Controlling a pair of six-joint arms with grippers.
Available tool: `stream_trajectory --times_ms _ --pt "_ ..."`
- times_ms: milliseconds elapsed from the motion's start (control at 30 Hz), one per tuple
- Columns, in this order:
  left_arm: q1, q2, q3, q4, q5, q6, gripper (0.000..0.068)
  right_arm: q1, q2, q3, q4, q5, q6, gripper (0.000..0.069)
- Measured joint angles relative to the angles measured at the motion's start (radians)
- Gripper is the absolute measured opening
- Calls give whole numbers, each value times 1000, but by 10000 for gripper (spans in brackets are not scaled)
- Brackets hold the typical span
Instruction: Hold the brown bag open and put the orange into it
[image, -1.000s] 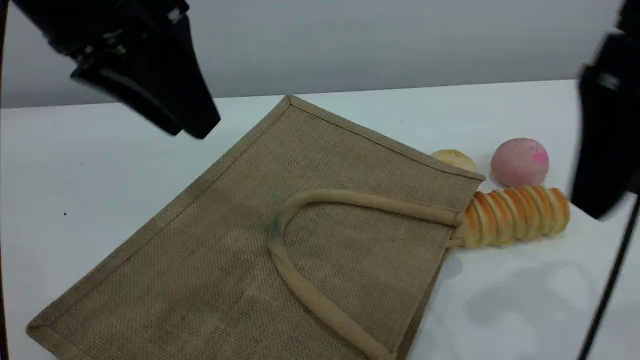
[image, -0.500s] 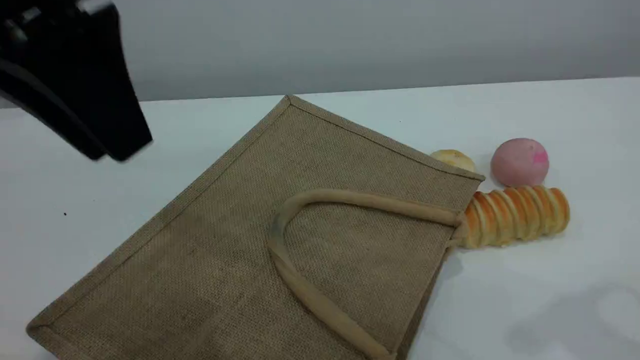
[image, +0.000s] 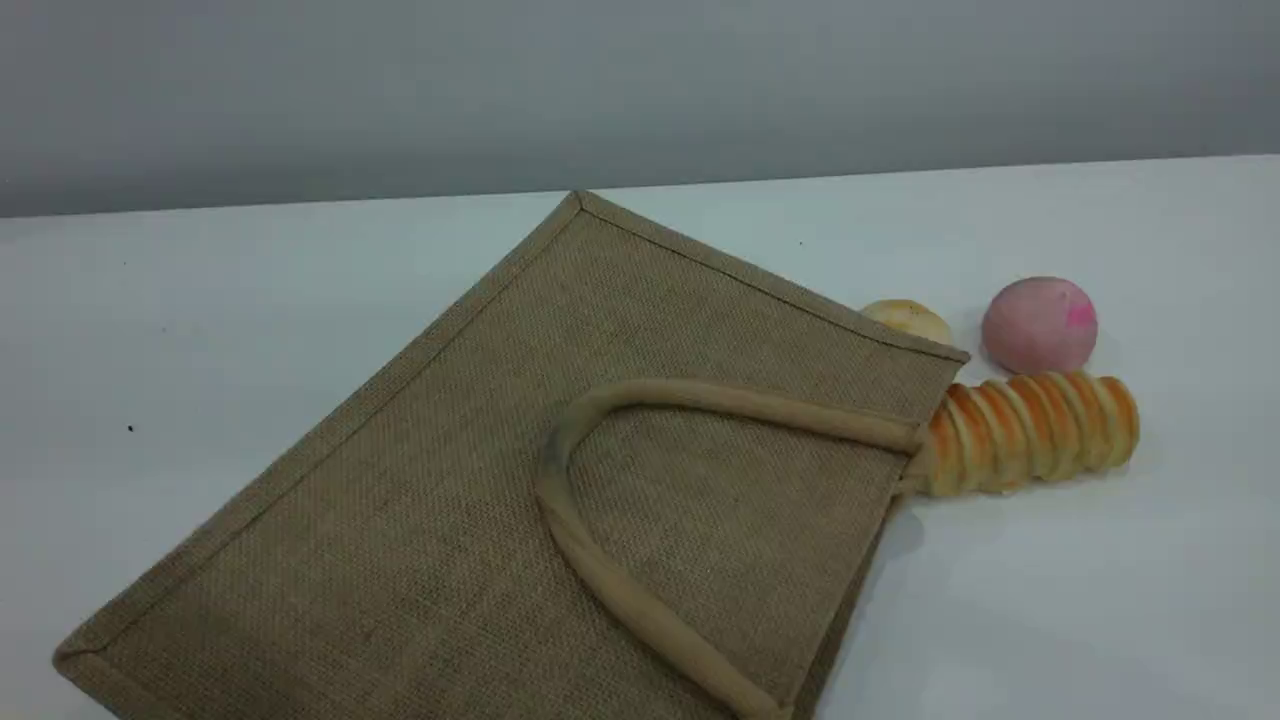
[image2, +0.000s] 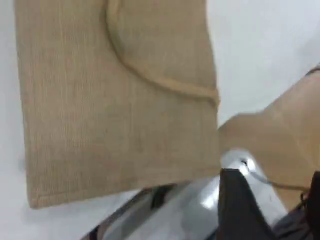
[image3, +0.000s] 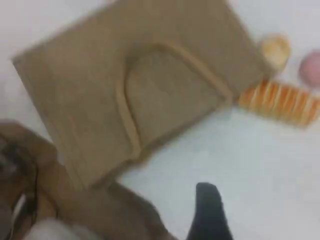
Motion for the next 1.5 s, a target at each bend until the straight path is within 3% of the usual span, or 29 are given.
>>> stream_trajectory --times_ms 167,400,667,833,1133,1367,1500 --pt "0 -169 41 0 -19 -14 314 0 -196 64 16 -9 0 426" --pt "0 -353 116 20 -21 -46 314 0 -404 228 -43 -97 -7 426" --pt "0 -457 197 154 -25 -117 314 1 -485 416 -67 -110 1 426" --pt "0 -493 266 248 -56 -117 314 1 -485 425 -105 -136 0 426" --pt "0 -613 485 266 -175 -116 314 1 -484 444 -130 -158 0 426" --pt "0 -736 551 275 -184 -112 314 1 -483 442 -130 -164 0 426" --pt "0 -780 561 318 -154 -112 314 1 -483 442 -130 -163 0 426"
